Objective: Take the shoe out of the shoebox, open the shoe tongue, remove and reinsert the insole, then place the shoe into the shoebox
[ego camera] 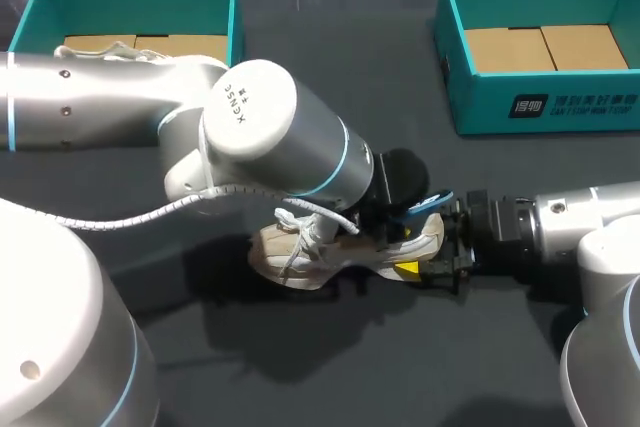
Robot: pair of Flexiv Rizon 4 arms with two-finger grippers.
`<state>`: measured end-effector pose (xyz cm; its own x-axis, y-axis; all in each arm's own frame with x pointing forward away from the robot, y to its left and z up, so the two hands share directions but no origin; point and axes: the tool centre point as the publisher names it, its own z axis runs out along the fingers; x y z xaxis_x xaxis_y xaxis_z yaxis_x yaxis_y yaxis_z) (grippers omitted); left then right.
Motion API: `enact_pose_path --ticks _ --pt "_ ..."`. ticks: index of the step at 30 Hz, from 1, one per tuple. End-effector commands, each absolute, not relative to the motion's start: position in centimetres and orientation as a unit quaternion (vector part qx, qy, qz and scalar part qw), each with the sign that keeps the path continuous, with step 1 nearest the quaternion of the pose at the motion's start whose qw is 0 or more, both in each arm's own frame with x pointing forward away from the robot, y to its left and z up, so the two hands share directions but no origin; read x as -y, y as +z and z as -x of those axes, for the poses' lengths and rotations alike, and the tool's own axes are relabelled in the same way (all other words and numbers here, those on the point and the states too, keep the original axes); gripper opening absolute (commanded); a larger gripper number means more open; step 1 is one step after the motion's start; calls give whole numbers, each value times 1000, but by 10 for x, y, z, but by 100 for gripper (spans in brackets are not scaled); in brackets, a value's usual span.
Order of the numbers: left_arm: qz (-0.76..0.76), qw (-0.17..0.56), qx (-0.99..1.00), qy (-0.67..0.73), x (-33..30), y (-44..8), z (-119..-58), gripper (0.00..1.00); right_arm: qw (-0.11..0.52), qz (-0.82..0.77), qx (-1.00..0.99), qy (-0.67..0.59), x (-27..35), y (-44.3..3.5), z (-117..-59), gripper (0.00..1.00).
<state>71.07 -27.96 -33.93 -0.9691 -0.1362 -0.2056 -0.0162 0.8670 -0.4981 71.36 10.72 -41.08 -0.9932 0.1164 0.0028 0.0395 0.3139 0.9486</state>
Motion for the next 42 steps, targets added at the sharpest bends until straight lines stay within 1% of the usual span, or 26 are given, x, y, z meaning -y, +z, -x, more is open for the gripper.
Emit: enact_pose_path --ticks 1,2,3,4,17,23,24,25,26,31,33,34,36,39,42 --pt "43 118 -960 -251 287 -344 -714 36 34 -49 -811 582 -107 -410 -712 0" --pt "45 118 -960 -250 287 -345 -715 28 34 -49 -811 582 -107 -410 -712 0" --pt "46 118 -960 -250 287 -345 -716 17 34 -49 -811 582 -107 -410 -712 0" --pt "48 118 -960 -250 288 -345 -717 0 34 -49 -811 582 -107 -410 -712 0" --pt "65 121 -953 -272 289 -327 -727 0 34 -49 -811 582 -107 -410 -712 0" --pt "65 116 -953 -272 290 -330 -727 0 34 -49 -811 582 -107 -410 -712 0" --pt "65 116 -953 -272 290 -332 -727 8 34 -49 -811 582 -107 -410 -712 0" --pt "65 115 -954 -270 290 -333 -726 20 34 -49 -811 582 -107 -410 -712 0" --pt "65 113 -954 -268 290 -335 -726 26 34 -49 -811 582 -107 -410 -712 0" --pt "65 110 -956 -265 291 -340 -726 29 34 -49 -811 582 -107 -410 -712 0" --pt "65 109 -956 -265 290 -341 -726 27 34 -49 -811 582 -107 -410 -712 0" --pt "65 108 -956 -265 290 -341 -726 22 34 -49 -811 582 -107 -410 -712 0" --pt "66 107 -956 -265 290 -341 -726 0 34 -49 -811 582 -107 -410 -712 0" --pt "67 105 -956 -267 291 -340 -727 0 34 -49 -811 582 -107 -410 -712 0" --pt "68 87 -955 -275 291 -332 -729 0 34 -49 -811 582 -107 -410 -712 0"
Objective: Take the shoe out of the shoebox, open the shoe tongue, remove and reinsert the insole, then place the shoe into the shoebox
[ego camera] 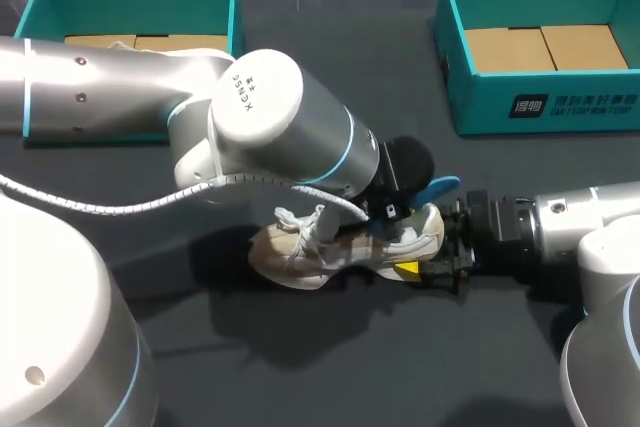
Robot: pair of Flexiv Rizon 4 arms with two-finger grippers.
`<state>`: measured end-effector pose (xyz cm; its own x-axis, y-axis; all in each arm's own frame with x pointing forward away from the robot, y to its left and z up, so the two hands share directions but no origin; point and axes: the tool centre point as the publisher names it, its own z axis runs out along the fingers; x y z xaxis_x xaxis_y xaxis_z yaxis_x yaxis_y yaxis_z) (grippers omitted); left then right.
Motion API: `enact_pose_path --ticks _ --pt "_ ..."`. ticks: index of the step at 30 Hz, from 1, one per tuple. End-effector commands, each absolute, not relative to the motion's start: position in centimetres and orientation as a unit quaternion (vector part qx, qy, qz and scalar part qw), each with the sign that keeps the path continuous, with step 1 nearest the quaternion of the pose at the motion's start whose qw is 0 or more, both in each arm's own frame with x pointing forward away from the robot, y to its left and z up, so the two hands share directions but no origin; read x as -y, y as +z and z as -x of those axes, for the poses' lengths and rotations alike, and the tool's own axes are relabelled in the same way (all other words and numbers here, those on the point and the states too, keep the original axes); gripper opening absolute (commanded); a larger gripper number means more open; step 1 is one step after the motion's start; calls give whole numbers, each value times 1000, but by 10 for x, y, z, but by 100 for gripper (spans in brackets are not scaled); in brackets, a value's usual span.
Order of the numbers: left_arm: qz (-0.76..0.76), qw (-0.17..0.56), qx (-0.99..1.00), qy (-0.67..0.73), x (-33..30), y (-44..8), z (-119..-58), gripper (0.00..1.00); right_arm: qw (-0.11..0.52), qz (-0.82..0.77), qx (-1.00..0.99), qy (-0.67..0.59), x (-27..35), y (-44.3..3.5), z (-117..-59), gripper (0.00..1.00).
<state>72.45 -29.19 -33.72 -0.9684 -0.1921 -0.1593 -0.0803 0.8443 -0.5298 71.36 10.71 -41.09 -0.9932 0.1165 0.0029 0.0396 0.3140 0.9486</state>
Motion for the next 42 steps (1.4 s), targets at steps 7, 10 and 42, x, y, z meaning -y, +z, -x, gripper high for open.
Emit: enact_pose_path --ticks 7,10,42 --pt "62 1 -953 -297 295 -301 -731 0 34 -49 -811 582 -107 -410 -712 0" --pt "51 -35 -949 -310 296 -283 -727 0 34 -49 -811 582 -107 -410 -712 0" --pt "57 -176 -851 -491 274 -160 -703 0 34 -49 -811 582 -107 -410 -712 0"
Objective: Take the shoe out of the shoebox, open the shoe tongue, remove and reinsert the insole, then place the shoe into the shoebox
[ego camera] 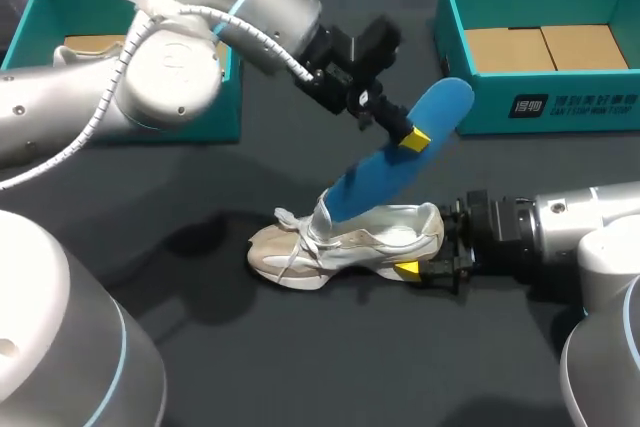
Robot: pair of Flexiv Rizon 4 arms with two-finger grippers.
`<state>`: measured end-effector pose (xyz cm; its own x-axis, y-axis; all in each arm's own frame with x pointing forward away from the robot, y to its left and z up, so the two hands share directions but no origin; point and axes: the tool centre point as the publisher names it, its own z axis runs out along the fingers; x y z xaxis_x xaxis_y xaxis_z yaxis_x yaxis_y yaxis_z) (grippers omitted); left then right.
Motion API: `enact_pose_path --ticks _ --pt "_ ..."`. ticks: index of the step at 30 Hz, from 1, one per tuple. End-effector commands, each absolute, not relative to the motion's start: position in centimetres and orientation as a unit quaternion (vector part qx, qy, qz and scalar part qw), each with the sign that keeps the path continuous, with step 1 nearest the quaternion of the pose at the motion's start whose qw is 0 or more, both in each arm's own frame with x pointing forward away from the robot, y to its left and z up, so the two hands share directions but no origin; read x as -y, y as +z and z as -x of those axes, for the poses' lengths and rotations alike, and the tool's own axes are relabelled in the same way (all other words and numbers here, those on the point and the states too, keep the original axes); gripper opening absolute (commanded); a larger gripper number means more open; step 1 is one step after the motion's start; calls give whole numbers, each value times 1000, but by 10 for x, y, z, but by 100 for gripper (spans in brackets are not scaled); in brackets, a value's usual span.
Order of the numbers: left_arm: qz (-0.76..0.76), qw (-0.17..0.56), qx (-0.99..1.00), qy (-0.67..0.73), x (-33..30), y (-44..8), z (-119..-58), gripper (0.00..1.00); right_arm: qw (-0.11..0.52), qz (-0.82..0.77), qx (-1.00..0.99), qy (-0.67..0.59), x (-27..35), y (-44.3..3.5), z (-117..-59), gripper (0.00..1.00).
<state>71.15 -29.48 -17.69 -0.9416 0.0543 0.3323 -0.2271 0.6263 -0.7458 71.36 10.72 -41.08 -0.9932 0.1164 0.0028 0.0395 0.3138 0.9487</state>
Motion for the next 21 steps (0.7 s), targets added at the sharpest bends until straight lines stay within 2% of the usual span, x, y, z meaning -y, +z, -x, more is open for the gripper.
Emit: enact_pose_path --ticks 1,7,21 --pt "-59 181 843 504 271 -152 -701 0 34 -49 -811 582 -107 -410 -712 0" --pt "-74 215 798 559 248 -100 -679 0 34 -49 -811 582 -107 -410 -712 0" --pt "-73 208 788 574 236 -98 -671 0 34 -49 -811 582 -107 -410 -712 0"
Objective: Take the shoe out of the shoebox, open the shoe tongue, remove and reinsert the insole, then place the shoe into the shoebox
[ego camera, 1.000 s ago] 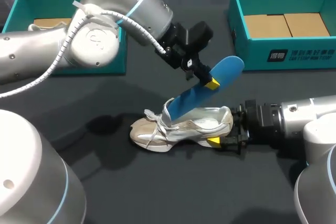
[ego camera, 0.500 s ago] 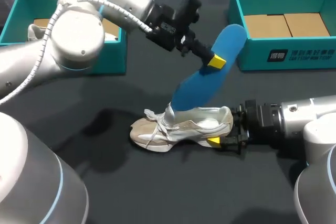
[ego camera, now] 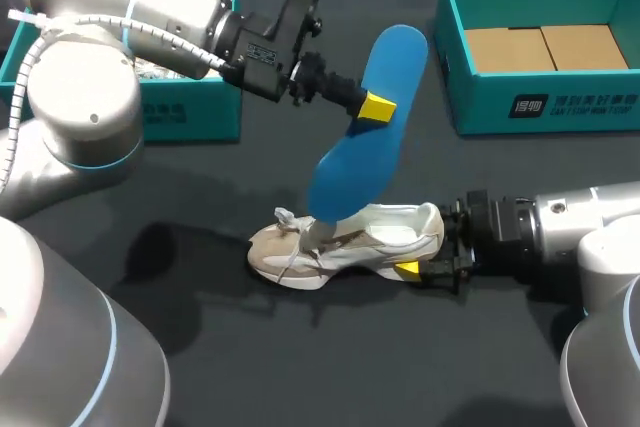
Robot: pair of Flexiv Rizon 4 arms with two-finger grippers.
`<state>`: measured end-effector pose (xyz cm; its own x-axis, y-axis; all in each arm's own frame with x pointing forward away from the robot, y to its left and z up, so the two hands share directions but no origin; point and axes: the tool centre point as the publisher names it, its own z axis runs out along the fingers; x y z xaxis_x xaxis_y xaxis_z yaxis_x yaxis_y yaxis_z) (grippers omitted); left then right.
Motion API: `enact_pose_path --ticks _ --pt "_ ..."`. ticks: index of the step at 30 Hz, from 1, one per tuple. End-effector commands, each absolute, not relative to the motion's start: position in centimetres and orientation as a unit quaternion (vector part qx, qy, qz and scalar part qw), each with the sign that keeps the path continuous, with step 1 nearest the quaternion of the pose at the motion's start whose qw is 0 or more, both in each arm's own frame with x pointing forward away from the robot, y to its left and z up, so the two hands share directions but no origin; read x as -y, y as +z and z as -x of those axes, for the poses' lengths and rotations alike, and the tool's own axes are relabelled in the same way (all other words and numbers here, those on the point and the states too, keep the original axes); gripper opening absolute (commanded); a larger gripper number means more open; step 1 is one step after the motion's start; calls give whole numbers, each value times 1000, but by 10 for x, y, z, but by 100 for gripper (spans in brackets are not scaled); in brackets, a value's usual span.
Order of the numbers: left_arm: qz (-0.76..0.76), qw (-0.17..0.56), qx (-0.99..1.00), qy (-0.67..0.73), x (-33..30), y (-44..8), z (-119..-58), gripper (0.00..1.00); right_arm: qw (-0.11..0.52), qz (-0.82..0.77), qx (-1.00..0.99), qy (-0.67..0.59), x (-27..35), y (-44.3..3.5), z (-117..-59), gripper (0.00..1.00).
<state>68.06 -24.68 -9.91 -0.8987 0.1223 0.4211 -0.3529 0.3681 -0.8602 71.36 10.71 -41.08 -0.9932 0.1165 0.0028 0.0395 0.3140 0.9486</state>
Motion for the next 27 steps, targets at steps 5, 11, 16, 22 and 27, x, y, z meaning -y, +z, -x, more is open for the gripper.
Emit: enact_pose_path --ticks 5,11,16,22,27 --pt "-88 207 774 592 215 -79 -657 0 34 -49 -811 582 -107 -410 -712 0" --pt "-86 206 767 601 192 -48 -630 0 34 -49 -811 582 -107 -410 -712 0" --pt "-86 206 767 601 192 -48 -630 0 34 -49 -811 582 -107 -410 -712 0" --pt "-86 206 767 601 192 -48 -630 0 34 -49 -811 582 -107 -410 -712 0" --pt "-86 185 747 632 186 -42 -623 0 34 -49 -811 582 -107 -410 -712 0"
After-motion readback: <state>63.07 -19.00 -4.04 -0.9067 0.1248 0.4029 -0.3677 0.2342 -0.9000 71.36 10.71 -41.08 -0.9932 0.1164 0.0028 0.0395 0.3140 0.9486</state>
